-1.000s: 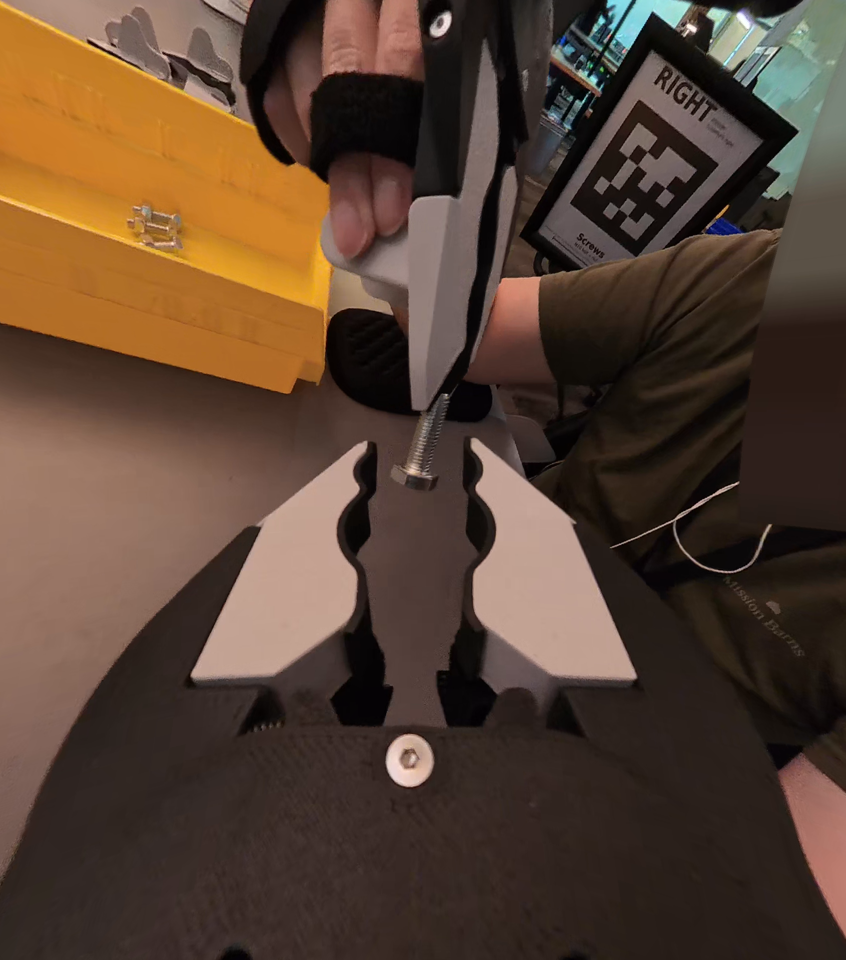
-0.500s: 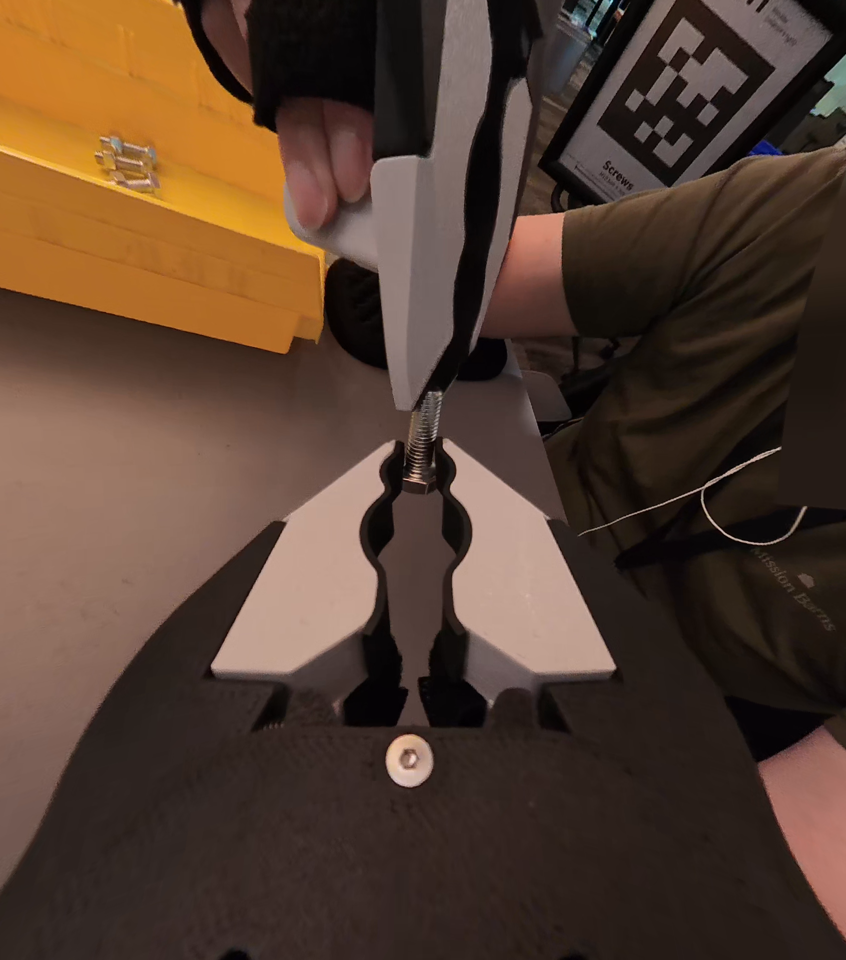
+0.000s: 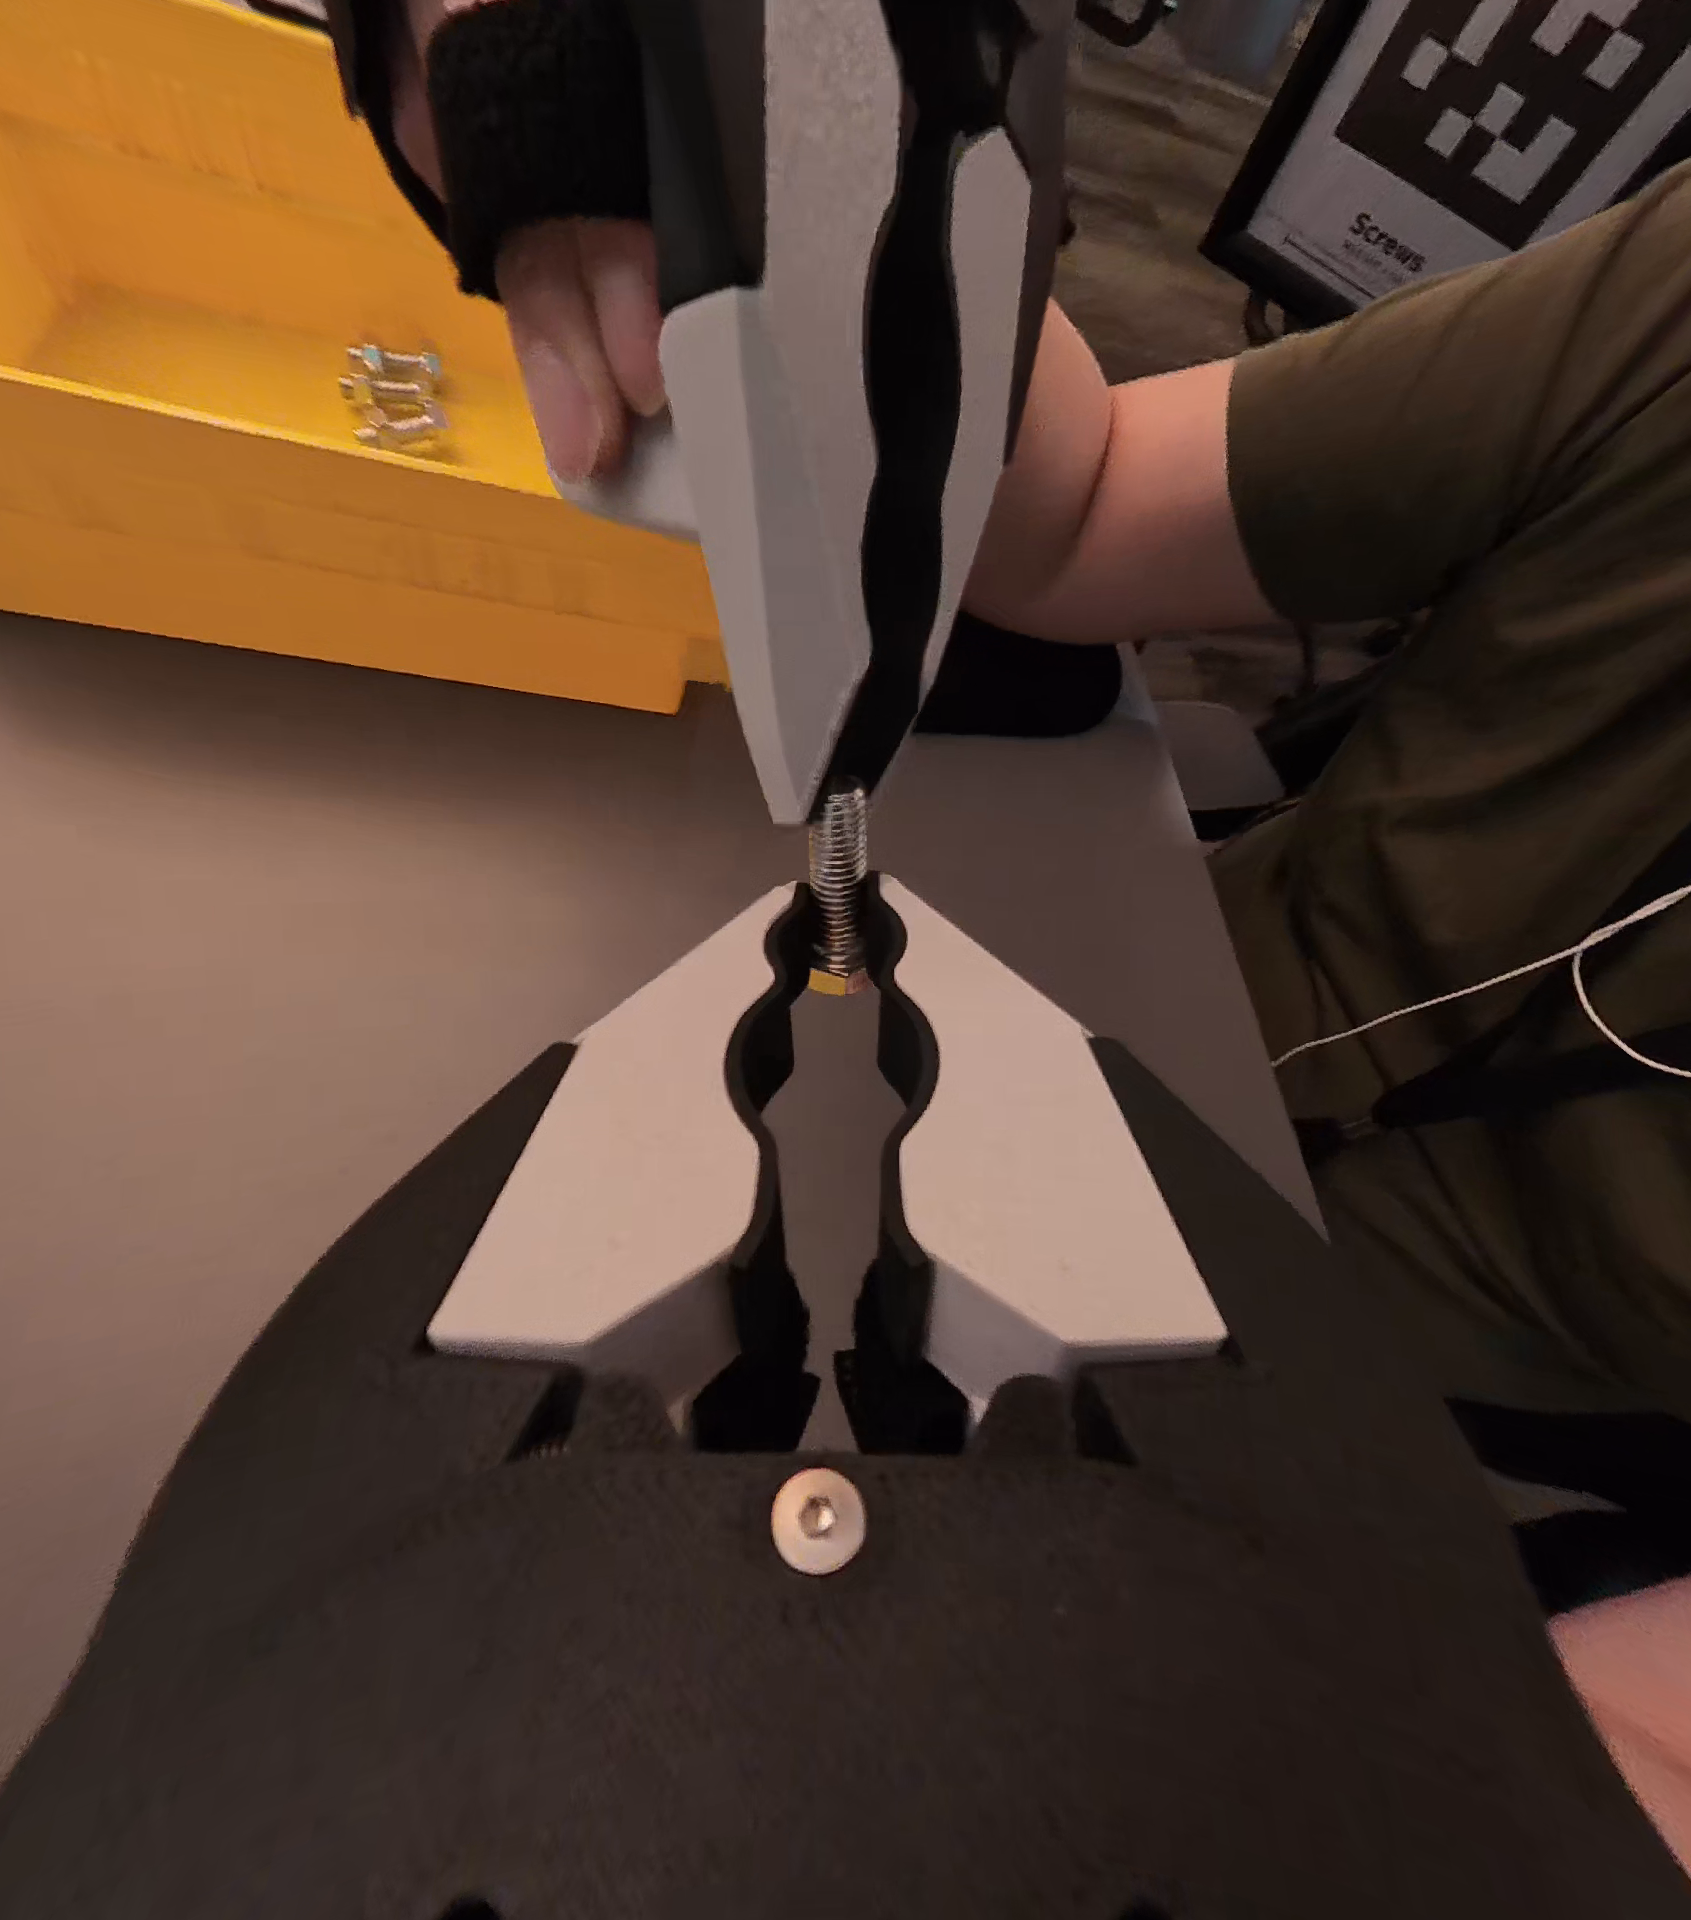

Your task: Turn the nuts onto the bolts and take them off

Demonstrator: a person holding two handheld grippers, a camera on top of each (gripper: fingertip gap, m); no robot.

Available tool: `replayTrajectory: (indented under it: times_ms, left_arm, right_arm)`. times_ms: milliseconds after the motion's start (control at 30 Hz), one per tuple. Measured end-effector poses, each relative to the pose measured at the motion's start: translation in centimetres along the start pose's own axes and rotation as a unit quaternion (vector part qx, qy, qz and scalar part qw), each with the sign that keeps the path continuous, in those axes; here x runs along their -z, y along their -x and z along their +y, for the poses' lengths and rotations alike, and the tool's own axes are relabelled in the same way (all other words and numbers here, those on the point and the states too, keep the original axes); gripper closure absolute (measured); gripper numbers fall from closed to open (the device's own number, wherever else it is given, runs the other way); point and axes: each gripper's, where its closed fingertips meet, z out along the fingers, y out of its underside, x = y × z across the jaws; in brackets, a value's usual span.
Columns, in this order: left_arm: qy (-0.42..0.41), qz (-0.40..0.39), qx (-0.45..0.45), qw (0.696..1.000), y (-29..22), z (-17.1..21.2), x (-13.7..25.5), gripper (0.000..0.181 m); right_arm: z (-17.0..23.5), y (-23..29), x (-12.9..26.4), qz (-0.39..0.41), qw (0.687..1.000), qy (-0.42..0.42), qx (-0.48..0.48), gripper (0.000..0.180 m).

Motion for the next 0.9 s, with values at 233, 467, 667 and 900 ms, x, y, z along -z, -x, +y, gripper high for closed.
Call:
replayTrajectory:
  times_ms: [233, 467, 667, 900]
  left_arm:
    - [-0.041, -0.101, 0.002, 0.994, 0.9, -1.1, 6.2, 0.173]
    - [-0.084, -0.239, -0.011, 0.967, 0.0, -2.3, 13.6, 0.174]
    - [-0.115, -0.253, -0.022, 0.960, -2.0, -3.7, 15.2, 0.173]
    - [-0.100, -0.256, -0.028, 0.961, -2.0, -3.8, 14.2, 0.173]
  right_arm:
    - [0.9, 2.3, -0.2, -0.074, 0.996, 0.013, -0.051, 0.159]
    - [7.2, 6.8, -5.9, -0.197, 0.948, 0.219, -0.121, 0.163]
    - [10.4, 9.0, -7.6, -0.232, 0.898, 0.330, -0.177, 0.156]
    - [11.5, 9.5, -8.5, -0.231, 0.882, 0.371, -0.178, 0.156]
